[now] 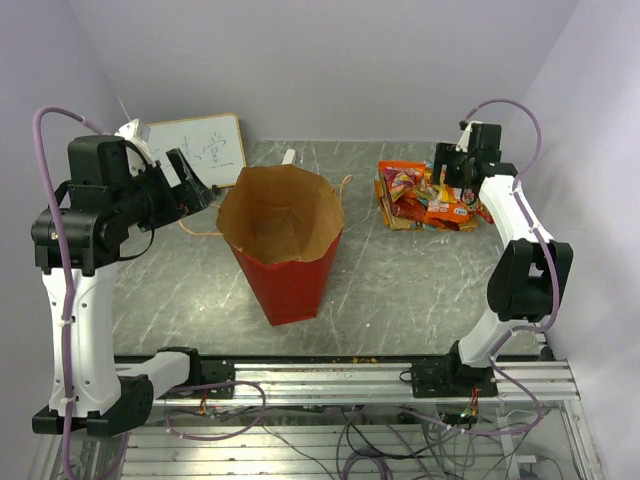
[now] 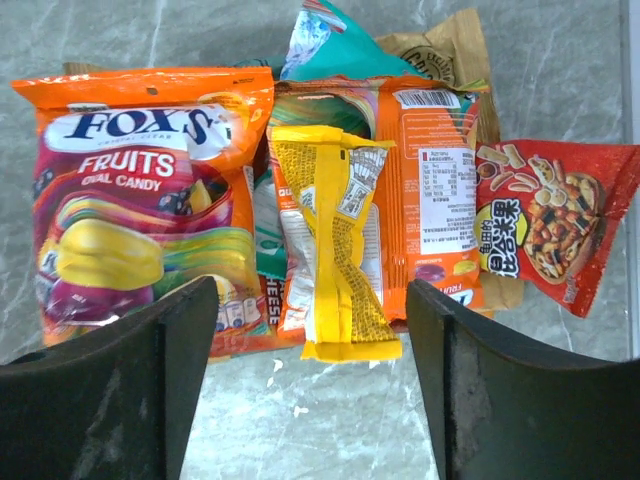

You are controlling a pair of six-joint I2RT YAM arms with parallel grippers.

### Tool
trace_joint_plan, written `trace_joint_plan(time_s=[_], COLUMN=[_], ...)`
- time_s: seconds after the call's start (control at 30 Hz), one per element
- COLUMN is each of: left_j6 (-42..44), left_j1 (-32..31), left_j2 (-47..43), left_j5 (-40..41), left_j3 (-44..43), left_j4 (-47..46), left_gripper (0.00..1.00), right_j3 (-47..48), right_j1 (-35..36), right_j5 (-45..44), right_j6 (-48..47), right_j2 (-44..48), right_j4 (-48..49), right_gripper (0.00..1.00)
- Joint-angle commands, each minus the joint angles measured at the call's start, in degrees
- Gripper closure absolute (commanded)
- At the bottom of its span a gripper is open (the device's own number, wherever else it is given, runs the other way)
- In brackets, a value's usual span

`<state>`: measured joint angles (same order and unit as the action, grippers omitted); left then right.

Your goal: Take the snacks out of the paper bag

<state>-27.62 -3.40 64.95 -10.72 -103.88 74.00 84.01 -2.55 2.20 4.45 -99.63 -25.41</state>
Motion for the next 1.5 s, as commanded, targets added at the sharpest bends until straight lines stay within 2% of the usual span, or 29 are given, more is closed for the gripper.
trace_joint_plan(time_s=[0.0, 0.03, 0.07, 0.23, 0.3, 0.47, 0.67, 0.83, 1.03, 1.27, 1.47], left_j6=[0.0, -0.3, -0.7, -3.4, -4.7, -5.6, -3.4, -2.0, -1.5, 0.4, -0.3], left_j1=[0.6, 0.6, 0.5, 0.5, 0.6, 0.6, 0.6, 0.5, 0.6, 0.6, 0.6], left_j2=[-1.3, -1.5, -1.6, -2.1, -2.4, -2.0, -1.4, -4.2, -9.9, -15.5, -15.5], left_j5=[-3.1, -3.8, -4.5, -8.8, -10.3, -11.4, -11.0, -9.2, -3.7, 4.7, 7.0], left_j3=[-0.9, -0.4, 0.2, 3.8, 5.2, 5.6, -3.7, -10.7, -14.8, -14.7, -13.7], left_j4=[-0.6, -1.1, -2.0, -7.0, -9.5, -12.8, -11.7, -13.2, -14.4, -16.9, -17.5], left_gripper=[0.02, 0.02, 0.02, 0.03, 0.03, 0.04, 0.04, 0.02, 0.00, 0.01, 0.01], right_j3=[3.7, 4.3, 4.8, 7.8, 9.1, 9.1, 13.3, 25.7, 35.5, 35.6, 37.8], right_j1=[0.9, 1.6, 2.5, 11.4, 14.4, 15.6, 15.5, 15.5, 15.5, 15.5, 15.5], right_j5=[-0.3, 0.0, 0.6, 2.6, 6.9, 13.2, 11.7, 8.4, 5.5, 5.4, 3.9], right_j6=[4.2, 6.0, 7.8, 14.6, 14.8, 17.3, 16.0, 13.9, 16.2, 19.6, 18.3], right_j2=[4.1, 5.0, 6.1, 12.4, 14.9, 25.9, 36.9, 38.7, 40.0, 41.4, 39.8], right_j4=[-5.7, -6.9, -8.5, -16.4, -19.8, -24.5, -29.7, -35.7, -35.1, -30.7, -32.5], right_gripper=[0.15, 0.03, 0.00, 0.00, 0.00, 0.00, 0.00, 0.00, 0.00, 0.00, 0.00])
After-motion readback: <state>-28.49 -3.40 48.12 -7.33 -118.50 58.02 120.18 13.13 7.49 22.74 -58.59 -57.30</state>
